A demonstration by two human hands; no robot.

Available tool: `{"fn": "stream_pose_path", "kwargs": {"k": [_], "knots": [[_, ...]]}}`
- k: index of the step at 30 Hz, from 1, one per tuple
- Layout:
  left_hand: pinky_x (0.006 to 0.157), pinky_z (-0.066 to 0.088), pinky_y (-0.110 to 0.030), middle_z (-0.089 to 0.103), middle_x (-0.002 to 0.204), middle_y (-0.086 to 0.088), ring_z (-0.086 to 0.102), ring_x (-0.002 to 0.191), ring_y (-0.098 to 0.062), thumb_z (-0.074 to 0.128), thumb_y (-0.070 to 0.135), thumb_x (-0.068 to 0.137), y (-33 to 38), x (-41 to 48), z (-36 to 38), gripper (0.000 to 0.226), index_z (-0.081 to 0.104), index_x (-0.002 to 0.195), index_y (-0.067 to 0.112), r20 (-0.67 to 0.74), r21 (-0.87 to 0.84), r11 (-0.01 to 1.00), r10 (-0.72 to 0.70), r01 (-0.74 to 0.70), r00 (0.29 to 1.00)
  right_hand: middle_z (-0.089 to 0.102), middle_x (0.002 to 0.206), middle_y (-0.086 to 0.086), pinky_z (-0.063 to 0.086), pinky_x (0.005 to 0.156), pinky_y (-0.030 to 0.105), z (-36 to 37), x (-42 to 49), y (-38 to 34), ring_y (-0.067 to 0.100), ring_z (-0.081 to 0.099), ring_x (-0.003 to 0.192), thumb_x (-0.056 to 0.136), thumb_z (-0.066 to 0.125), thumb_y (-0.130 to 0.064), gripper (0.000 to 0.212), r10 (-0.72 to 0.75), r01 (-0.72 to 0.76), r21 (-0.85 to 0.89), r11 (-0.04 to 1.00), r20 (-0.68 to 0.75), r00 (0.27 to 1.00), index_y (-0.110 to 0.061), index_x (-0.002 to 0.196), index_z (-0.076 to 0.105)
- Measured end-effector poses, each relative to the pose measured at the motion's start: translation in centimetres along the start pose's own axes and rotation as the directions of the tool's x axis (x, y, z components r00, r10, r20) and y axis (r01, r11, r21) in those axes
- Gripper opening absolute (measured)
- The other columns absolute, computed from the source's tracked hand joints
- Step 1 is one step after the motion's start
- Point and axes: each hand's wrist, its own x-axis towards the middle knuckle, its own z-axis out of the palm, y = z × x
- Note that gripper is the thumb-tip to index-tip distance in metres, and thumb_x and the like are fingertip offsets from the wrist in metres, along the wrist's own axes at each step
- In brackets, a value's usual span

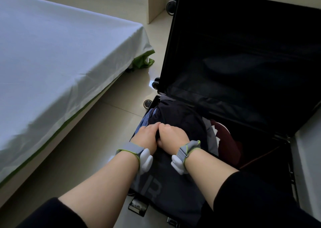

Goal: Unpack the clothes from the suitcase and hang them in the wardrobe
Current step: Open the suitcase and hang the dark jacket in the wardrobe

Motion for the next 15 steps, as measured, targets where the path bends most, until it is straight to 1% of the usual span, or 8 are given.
{"fn": "stream_pose_path", "kwargs": {"k": [3,5,7,8,10,11,13,15], "knots": [[0.097,0.041,-0.037,0.046,0.134,-0.001,0.043,0.121,-0.027,0.046,0.011,0.087,0.1,0.3,-0.4,0.051,0.040,0.136,0.024,0.020,0.075,0.997,0.003,-0.005,1.000,0.061,0.109,0.011,0.035,0.061,0.032,-0.3,0.1,0.1,0.031,0.062,0.092,0.091,0.045,-0.017,0.023,-0.021,0.020,-0.028,0.999,-0.004,1.000,-0.007,0.112,0.049],[0.090,0.041,-0.033,0.047,0.128,-0.002,0.045,0.117,-0.026,0.046,0.013,0.089,0.3,0.6,-0.6,0.039,0.046,0.128,0.019,-0.009,0.164,0.986,0.015,-0.014,1.000,0.060,0.108,0.010,0.034,0.060,0.033,-0.6,-0.1,0.3,0.031,0.062,0.091,0.092,0.045,-0.020,0.021,-0.046,0.046,-0.061,0.997,-0.007,0.999,-0.009,0.109,0.048],[0.087,0.042,-0.033,0.048,0.120,-0.004,0.047,0.113,-0.026,0.046,0.015,0.088,0.4,0.8,-0.7,0.029,0.050,0.117,0.017,-0.028,0.227,0.974,0.022,-0.015,0.999,0.057,0.109,0.008,0.037,0.058,0.034,-1.0,-0.4,0.8,0.030,0.062,0.088,0.092,0.047,-0.029,0.026,-0.063,0.062,-0.073,0.995,-0.006,0.998,-0.011,0.110,0.044],[0.087,0.043,-0.034,0.048,0.118,-0.004,0.047,0.112,-0.026,0.047,0.016,0.088,0.5,0.8,-0.7,0.028,0.051,0.116,0.017,-0.024,0.245,0.969,0.014,-0.008,1.000,0.057,0.109,0.007,0.040,0.059,0.034,-1.2,-0.7,1.3,0.030,0.062,0.088,0.091,0.050,-0.037,0.032,-0.056,0.056,-0.067,0.996,-0.001,0.998,-0.014,0.111,0.043],[0.088,0.045,-0.036,0.047,0.118,-0.004,0.045,0.114,-0.025,0.048,0.017,0.088,0.3,0.7,-0.9,0.030,0.051,0.118,0.019,-0.010,0.274,0.961,-0.026,0.028,1.000,0.058,0.109,0.005,0.049,0.064,0.036,-1.6,-1.2,3.1,0.029,0.063,0.091,0.086,0.052,-0.056,0.048,0.005,-0.005,-0.022,1.000,-0.010,1.000,-0.018,0.114,0.041],[0.088,0.045,-0.036,0.047,0.119,-0.004,0.044,0.115,-0.025,0.046,0.015,0.088,0.1,0.6,-1.0,0.032,0.051,0.120,0.019,-0.005,0.288,0.956,-0.049,0.049,0.999,0.059,0.108,0.004,0.051,0.068,0.037,-1.8,-1.4,4.4,0.029,0.063,0.093,0.085,0.049,-0.061,0.051,0.054,-0.054,-0.009,0.998,-0.026,0.998,-0.020,0.115,0.041],[0.087,0.045,-0.036,0.048,0.120,-0.004,0.045,0.115,-0.025,0.043,0.012,0.088,-0.4,0.3,-1.1,0.034,0.051,0.120,0.019,-0.002,0.306,0.947,-0.098,0.094,0.995,0.061,0.108,0.005,0.051,0.072,0.037,-2.3,-2.1,7.6,0.028,0.062,0.096,0.088,0.043,-0.060,0.047,0.171,-0.174,-0.070,0.982,-0.038,0.984,-0.020,0.113,0.046],[0.085,0.045,-0.035,0.049,0.120,-0.005,0.047,0.113,-0.025,0.042,0.011,0.087,-0.7,0.0,-1.2,0.033,0.051,0.118,0.019,-0.004,0.320,0.938,-0.140,0.134,0.990,0.060,0.113,0.007,0.049,0.082,0.037,-2.4,-3.3,10.7,0.027,0.058,0.103,0.092,0.042,-0.053,0.042,0.300,-0.296,-0.173,0.939,-0.004,0.954,-0.018,0.112,0.052]]}}
